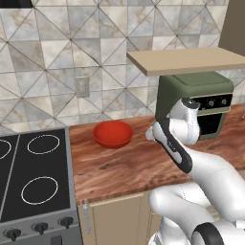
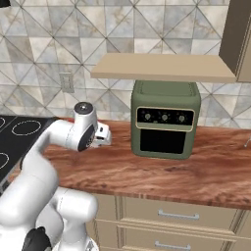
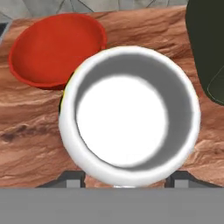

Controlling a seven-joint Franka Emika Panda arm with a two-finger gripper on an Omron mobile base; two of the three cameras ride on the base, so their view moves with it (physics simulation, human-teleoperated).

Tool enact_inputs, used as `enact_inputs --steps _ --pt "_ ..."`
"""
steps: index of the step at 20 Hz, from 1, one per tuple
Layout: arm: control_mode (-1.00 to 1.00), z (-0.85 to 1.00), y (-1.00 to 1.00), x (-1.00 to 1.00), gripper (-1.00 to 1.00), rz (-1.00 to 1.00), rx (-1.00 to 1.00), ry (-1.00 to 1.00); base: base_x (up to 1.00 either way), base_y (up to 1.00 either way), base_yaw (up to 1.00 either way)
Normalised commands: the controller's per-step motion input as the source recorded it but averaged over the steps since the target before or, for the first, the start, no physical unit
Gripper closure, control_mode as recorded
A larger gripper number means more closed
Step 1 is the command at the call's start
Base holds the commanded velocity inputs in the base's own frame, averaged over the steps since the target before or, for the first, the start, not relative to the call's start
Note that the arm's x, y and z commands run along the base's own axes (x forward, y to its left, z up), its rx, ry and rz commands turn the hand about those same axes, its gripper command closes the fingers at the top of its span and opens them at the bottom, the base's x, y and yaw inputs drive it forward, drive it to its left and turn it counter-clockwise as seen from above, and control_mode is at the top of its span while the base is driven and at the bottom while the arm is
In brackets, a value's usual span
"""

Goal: Clear the mugs and bowl far away from the sink.

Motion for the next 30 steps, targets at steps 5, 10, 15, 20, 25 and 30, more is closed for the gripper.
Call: enact_inputs --steps 5,10,15,20,25,30 --pt "-1.00 -0.39 -0.02 0.06 1.00 0.00 -0.01 0.09 0.00 0.00 0.00" --pt "-1.00 -0.61 0.00 0.08 1.00 0.00 -0.03 0.07 0.00 0.00 0.00" --pt "-1.00 -0.51 0.00 0.32 1.00 0.00 -0.06 0.01 0.00 0.00 0.00" --pt "-1.00 -0.36 0.00 0.47 1.00 0.00 -0.05 0.00 0.00 0.00 0.00" --pt "-1.00 -0.31 0.00 0.50 1.00 0.00 -0.01 0.00 0.00 0.00 0.00" --pt "-1.00 -0.35 0.00 0.51 1.00 0.00 -0.02 0.02 0.00 0.00 0.00"
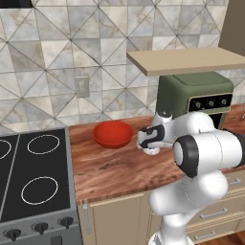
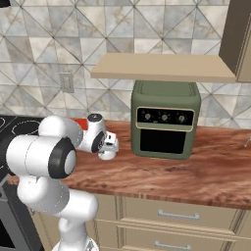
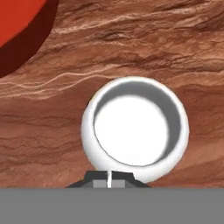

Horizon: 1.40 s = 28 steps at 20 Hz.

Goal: Clear the mugs and bowl far away from the sink.

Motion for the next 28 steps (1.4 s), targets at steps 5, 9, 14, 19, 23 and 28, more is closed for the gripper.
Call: enact_inputs --steps 5,9,14,19,23,28 --pt "-1.00 -0.30 0.00 0.29 1.00 0.00 -0.01 0.01 0.00 0.00 0.00" --pt "-1.00 0.00 0.00 0.00 -1.00 0.00 0.00 0.00 0.00 0.00 0.00" --pt "-1.00 0.00 0.00 0.00 -1.00 0.00 0.00 0.00 0.00 0.00 0.00" --pt "-1.00 0.31 0.00 -0.41 -1.00 0.00 0.00 -0.04 0.00 0.00 0.00" --pt "-1.00 0.54 0.03 -0.73 -1.00 0.00 0.00 -0.03 0.00 0.00 0.00" --pt "-1.00 0.51 0.00 -0.98 -1.00 -0.03 0.00 0.00 0.00 0.00 0.00"
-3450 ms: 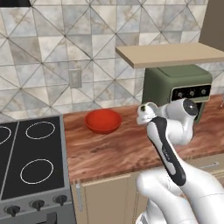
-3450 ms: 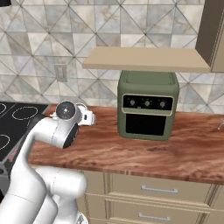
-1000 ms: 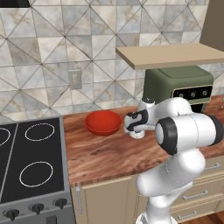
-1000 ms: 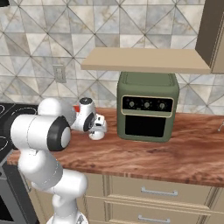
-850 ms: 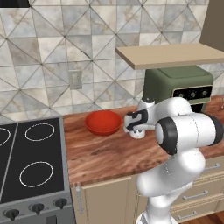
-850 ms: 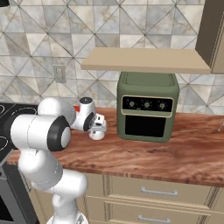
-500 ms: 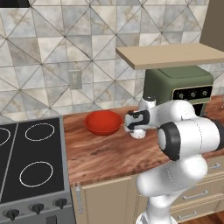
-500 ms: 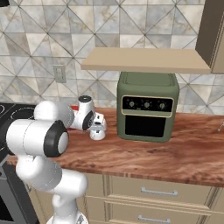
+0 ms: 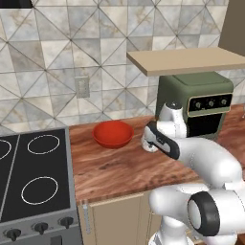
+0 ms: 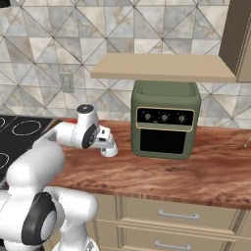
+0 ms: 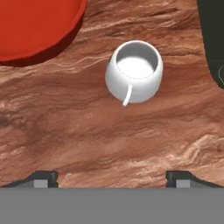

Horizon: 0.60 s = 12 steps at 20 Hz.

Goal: Clear the mugs and bowl far away from the sink.

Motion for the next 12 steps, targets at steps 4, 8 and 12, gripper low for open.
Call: enact_inputs --steps 4,8,12 --pt "-1.00 0.98 -0.01 -1.00 -1.00 -0.11 0.00 -0.02 0.00 0.00 0.00" --pt "-1.00 1.00 0.00 -0.83 -1.00 -0.27 0.00 -0.45 0.00 0.00 0.00" --pt "-1.00 0.66 0.00 -0.65 -1.00 -0.22 0.00 -0.84 0.00 0.00 0.00"
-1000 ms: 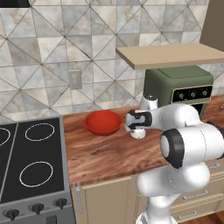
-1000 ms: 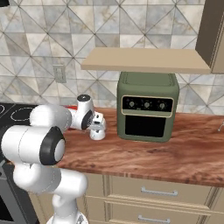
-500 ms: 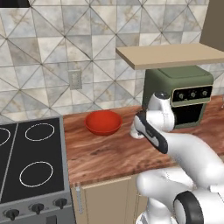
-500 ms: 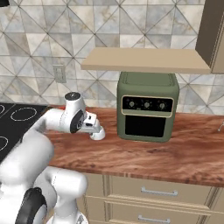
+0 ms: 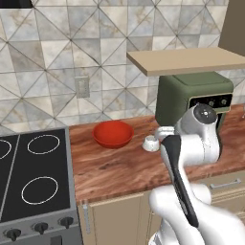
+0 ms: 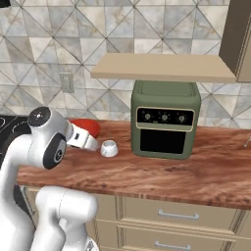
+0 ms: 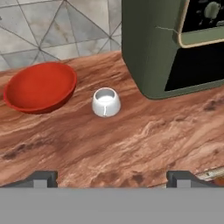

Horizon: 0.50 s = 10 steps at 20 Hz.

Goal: Clear the mugs and bowl far away from the sink.

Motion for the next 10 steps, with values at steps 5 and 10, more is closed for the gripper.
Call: enact_inputs --steps 5,10 --pt "1.00 0.02 0.07 -0.03 -1.00 -0.04 0.00 -0.10 -0.27 -0.04 -0.21" --pt "1.00 0.00 0.00 0.00 -1.00 0.00 0.00 0.00 -0.28 0.10 -0.98"
